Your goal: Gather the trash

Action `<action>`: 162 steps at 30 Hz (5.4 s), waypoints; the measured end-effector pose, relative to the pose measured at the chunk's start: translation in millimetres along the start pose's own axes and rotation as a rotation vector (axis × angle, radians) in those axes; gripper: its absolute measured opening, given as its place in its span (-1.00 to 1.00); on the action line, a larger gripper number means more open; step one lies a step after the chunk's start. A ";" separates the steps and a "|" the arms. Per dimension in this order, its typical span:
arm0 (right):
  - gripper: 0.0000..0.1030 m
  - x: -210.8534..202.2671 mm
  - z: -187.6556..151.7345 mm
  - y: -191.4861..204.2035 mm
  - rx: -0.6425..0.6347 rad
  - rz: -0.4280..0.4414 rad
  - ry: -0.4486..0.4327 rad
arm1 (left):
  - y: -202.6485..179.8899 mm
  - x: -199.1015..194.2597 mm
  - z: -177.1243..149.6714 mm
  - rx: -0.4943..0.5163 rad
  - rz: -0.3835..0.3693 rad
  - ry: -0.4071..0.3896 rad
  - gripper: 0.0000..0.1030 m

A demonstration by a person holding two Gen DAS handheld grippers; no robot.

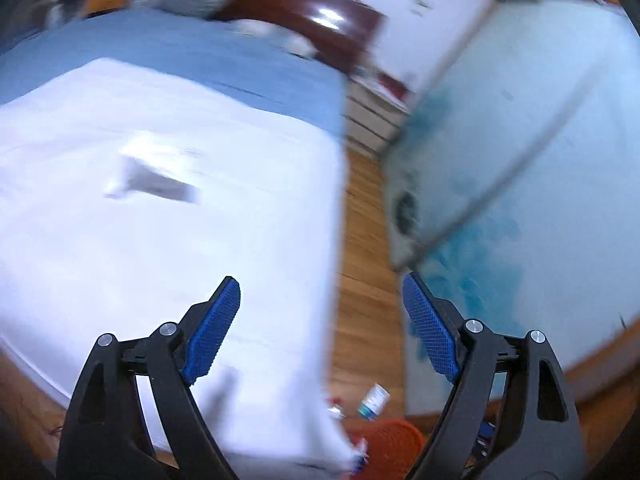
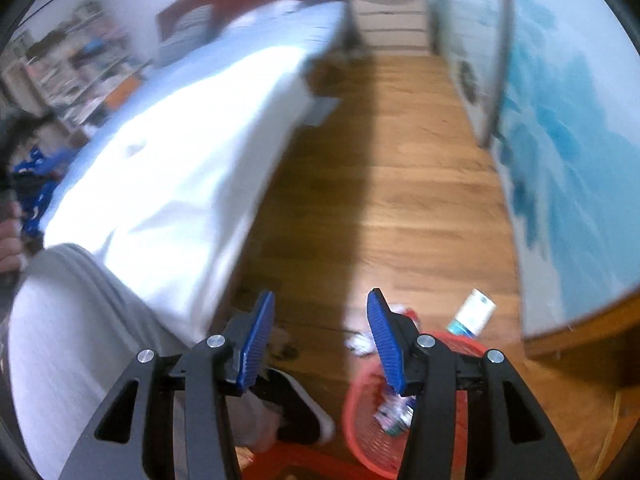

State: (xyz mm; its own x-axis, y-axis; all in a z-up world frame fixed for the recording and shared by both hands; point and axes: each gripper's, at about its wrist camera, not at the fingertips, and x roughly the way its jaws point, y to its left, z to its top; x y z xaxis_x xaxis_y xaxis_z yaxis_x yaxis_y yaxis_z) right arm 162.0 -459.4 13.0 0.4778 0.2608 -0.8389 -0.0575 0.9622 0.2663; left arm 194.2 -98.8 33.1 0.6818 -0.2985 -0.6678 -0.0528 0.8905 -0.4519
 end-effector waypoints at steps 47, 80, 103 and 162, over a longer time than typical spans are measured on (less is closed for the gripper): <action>0.04 107.2 102.0 174.6 -0.103 0.118 0.045 | 180.2 62.4 73.8 -0.011 0.111 0.039 -0.91; 0.06 135.4 135.1 209.4 -0.021 0.230 0.036 | 178.5 134.4 80.6 -0.049 0.124 0.163 0.39; 0.06 146.9 148.9 211.3 -0.025 0.230 0.037 | 164.8 141.7 70.8 -0.022 0.125 0.185 -0.61; -0.17 47.5 -224.1 -252.9 0.641 -0.131 0.345 | -298.4 218.8 -342.6 0.860 -0.071 1.078 -0.40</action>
State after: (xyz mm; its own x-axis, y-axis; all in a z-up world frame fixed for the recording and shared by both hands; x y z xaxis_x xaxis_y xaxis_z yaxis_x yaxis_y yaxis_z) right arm 2.8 -672.7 -200.6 0.1369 0.2581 -0.9564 0.5548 0.7799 0.2898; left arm 109.2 -547.5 -180.7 -0.2534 -0.1162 -0.9604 0.6897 0.6745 -0.2636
